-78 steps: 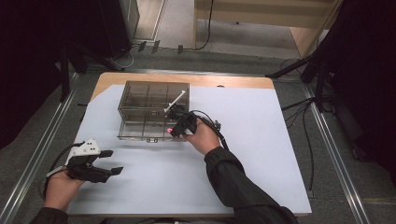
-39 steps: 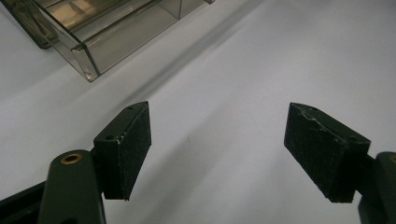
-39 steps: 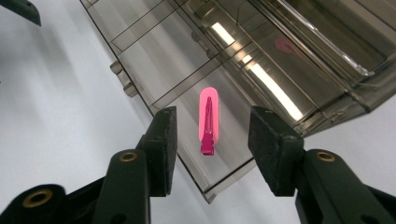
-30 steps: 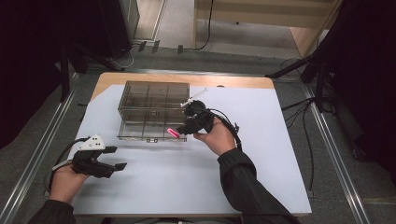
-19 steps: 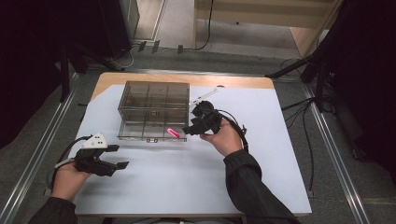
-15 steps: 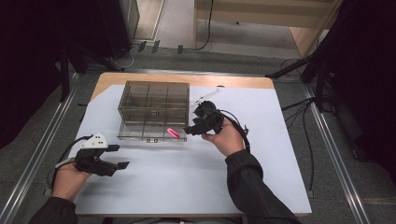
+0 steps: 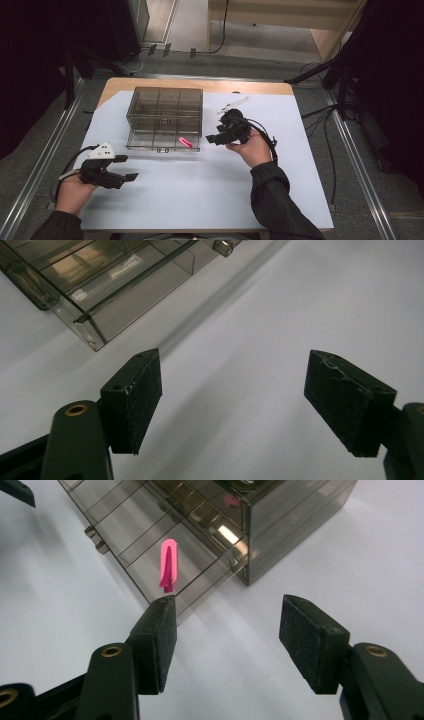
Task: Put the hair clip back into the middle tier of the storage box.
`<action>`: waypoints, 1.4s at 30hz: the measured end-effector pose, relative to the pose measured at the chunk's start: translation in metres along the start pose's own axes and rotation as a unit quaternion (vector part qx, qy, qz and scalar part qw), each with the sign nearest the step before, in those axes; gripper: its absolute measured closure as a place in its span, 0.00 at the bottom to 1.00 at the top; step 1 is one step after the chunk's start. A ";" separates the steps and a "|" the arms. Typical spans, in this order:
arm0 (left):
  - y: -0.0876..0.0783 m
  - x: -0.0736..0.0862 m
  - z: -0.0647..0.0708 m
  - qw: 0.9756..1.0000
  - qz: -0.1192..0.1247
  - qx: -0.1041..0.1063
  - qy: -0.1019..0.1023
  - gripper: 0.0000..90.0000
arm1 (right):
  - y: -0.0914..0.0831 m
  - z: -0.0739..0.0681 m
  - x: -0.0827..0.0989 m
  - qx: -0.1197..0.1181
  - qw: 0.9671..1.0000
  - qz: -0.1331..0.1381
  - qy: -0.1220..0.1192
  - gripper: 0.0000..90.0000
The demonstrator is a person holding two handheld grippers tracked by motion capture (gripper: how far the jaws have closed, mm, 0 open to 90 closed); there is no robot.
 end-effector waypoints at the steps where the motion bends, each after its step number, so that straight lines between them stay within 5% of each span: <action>1: 0.000 0.000 0.000 1.000 0.000 0.000 0.000 0.27 | 0.000 0.001 0.001 0.000 1.000 0.002 0.003 0.42; 14: -0.001 0.000 0.000 1.000 0.000 0.001 0.000 0.27 | 0.007 0.026 0.020 -0.005 1.000 0.003 0.023 0.26; 26: 0.000 0.000 0.000 1.000 0.000 0.001 0.001 0.27 | 0.010 0.060 0.041 0.035 0.999 -0.010 0.039 0.27; 30: 0.001 0.000 0.001 1.000 0.001 0.001 -0.001 0.27 | 0.013 0.075 0.053 0.050 0.997 -0.018 0.062 0.28; 42: 0.001 0.000 0.001 1.000 0.001 0.001 0.000 0.27 | 0.012 0.082 0.058 0.055 0.995 -0.021 0.076 0.27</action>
Point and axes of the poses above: each handheld gripper's, and its own axes: y roughly forward along the jaws, x roughly out of its underside, z roughly to its right, the point moved 8 cm from there along y, roughly forward along the jaws, and after that the axes turned 1 degree about -x, right-handed, at the moved point
